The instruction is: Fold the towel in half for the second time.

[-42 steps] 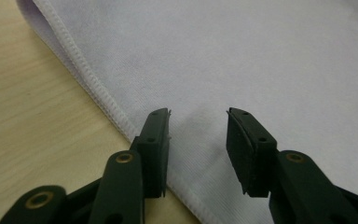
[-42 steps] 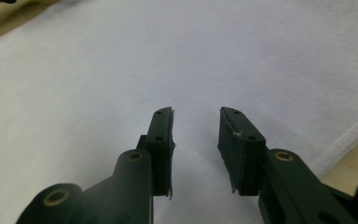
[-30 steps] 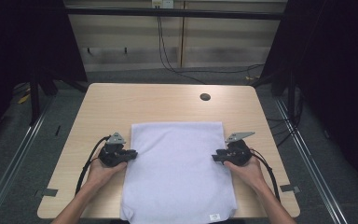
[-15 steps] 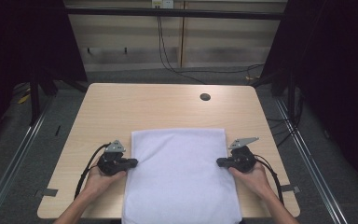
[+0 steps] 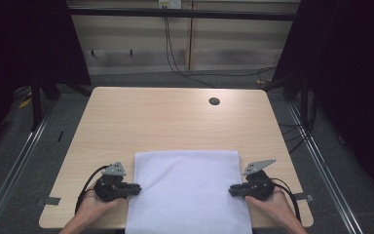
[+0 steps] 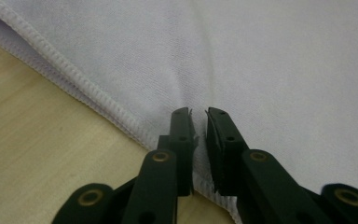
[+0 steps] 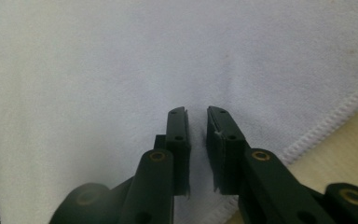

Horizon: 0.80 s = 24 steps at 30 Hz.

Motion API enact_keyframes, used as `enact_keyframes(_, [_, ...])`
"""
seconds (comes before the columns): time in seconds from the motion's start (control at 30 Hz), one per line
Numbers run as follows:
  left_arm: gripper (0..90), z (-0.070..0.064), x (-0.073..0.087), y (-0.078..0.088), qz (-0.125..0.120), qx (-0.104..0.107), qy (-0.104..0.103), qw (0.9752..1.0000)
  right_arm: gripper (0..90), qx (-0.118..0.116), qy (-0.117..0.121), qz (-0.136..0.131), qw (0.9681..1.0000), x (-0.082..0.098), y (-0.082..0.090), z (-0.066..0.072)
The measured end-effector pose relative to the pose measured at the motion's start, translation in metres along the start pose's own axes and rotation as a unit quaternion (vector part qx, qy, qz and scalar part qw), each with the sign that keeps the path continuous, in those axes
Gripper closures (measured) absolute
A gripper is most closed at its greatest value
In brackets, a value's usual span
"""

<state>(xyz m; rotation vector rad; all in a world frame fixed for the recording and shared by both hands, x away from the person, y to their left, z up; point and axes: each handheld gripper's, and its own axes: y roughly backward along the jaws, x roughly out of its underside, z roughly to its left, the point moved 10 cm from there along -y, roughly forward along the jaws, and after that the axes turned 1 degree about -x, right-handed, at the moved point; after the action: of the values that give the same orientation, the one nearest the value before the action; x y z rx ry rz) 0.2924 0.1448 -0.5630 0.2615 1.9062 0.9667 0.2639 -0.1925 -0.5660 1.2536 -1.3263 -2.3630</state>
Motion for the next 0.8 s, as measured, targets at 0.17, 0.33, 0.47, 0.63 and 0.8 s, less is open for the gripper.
enact_keyframes(0.17, [68.1,0.002,-0.009,0.008,-0.024,-0.012,-0.006,0.9996,70.8,-0.001,-0.006,-0.021,0.9998,-0.008,0.006,-0.002])
enact_keyframes(0.33, [58.1,0.023,-0.024,0.009,-0.043,-0.058,-0.005,0.9974,64.4,0.017,-0.016,-0.057,0.9981,-0.029,0.016,-0.026])
enact_keyframes(0.47, [50.4,0.036,-0.035,0.012,-0.052,-0.065,0.007,0.9966,58.9,0.036,-0.028,-0.076,0.9961,-0.052,0.024,-0.048])
enact_keyframes(0.63, [46.3,0.057,-0.054,0.015,-0.072,-0.074,0.026,0.9943,58.0,0.049,-0.025,-0.087,0.9947,-0.074,0.027,-0.069])
enact_keyframes(0.8, [46.4,0.083,-0.084,0.009,-0.086,-0.084,0.039,0.992,58.4,0.067,-0.063,-0.09,0.9917,-0.081,0.013,-0.108])
